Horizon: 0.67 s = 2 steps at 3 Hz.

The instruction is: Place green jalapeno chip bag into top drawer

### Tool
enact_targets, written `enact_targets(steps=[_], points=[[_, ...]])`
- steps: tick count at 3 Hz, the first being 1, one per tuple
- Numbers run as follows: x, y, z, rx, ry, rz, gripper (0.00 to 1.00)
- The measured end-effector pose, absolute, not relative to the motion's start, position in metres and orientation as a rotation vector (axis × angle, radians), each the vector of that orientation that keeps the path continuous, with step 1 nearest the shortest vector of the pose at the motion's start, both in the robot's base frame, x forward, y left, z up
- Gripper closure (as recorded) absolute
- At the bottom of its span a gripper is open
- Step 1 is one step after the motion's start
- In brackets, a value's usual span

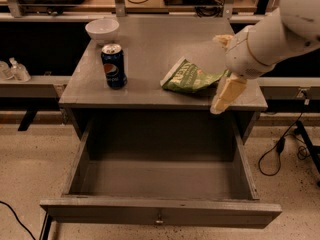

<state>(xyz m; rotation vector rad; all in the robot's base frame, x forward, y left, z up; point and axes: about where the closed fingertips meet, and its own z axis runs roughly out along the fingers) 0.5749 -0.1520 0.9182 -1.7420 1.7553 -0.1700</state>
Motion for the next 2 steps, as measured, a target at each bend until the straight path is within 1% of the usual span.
enact_targets(steps=[1,2], points=[[0.5903,-0.146,0.8992,-1.733,1.738,-0.135,0.17],[0.598,-0.1455,0.8929,-1.725,1.678,-0.085,0.41]])
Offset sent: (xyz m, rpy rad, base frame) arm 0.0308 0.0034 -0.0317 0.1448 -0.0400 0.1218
